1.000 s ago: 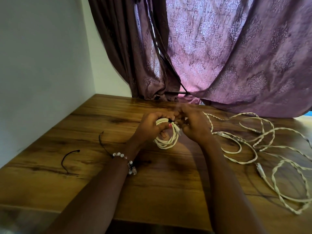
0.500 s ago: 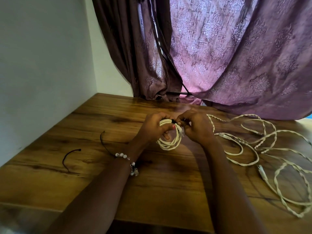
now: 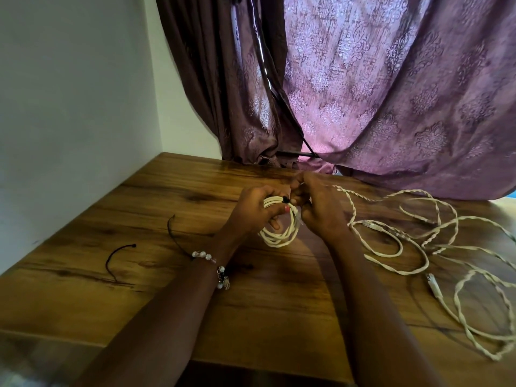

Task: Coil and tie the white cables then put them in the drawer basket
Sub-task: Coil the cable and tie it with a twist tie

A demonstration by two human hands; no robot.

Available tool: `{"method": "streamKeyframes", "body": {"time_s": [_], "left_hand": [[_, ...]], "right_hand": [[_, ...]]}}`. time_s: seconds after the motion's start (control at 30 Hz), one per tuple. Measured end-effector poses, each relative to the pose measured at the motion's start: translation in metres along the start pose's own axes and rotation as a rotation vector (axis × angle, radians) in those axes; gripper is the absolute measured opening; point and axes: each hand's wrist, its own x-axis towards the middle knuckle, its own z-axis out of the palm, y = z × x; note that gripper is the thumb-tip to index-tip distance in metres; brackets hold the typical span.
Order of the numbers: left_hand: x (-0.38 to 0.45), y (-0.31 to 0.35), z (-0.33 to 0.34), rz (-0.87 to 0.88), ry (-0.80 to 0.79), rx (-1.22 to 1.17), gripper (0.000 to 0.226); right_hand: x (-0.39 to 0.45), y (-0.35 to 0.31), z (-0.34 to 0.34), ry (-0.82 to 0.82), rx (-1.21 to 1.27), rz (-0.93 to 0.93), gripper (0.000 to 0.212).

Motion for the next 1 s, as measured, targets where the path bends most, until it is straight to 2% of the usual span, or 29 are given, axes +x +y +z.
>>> {"method": "streamKeyframes", "body": {"time_s": [0.23,0.4,0.5,0.63,0.83,1.0], "left_hand": [[0.000,0.000,0.003,-0.003,0.020,-0.027,0.013],[0.003,-0.003,0.007,0.029,0.046,-0.080,0.020],[0.004,-0.004,0.008,0.032,0.042,-0.111,0.018],[0.006,-0.007,0.009,0.001,0.043,-0.145,0.019],[0.002,-0.005,0.007,-0.012,0.032,-0.093,0.016],[0.002,0.000,0.005,0.001,0.051,-0.094,0.016]], "right_hand": [[0.002,0.012,-0.005,0.027,0.121,0.161,0.030],[0.000,0.017,-0.006,0.056,0.596,0.422,0.022],[-0.004,0.018,-0.006,0.080,0.735,0.493,0.023],[-0.005,0.017,-0.007,0.141,0.669,0.398,0.029],[0.001,0.010,-0.007,0.074,0.364,0.245,0.049],[0.002,0.008,-0.003,0.133,0.446,0.271,0.053]]}}
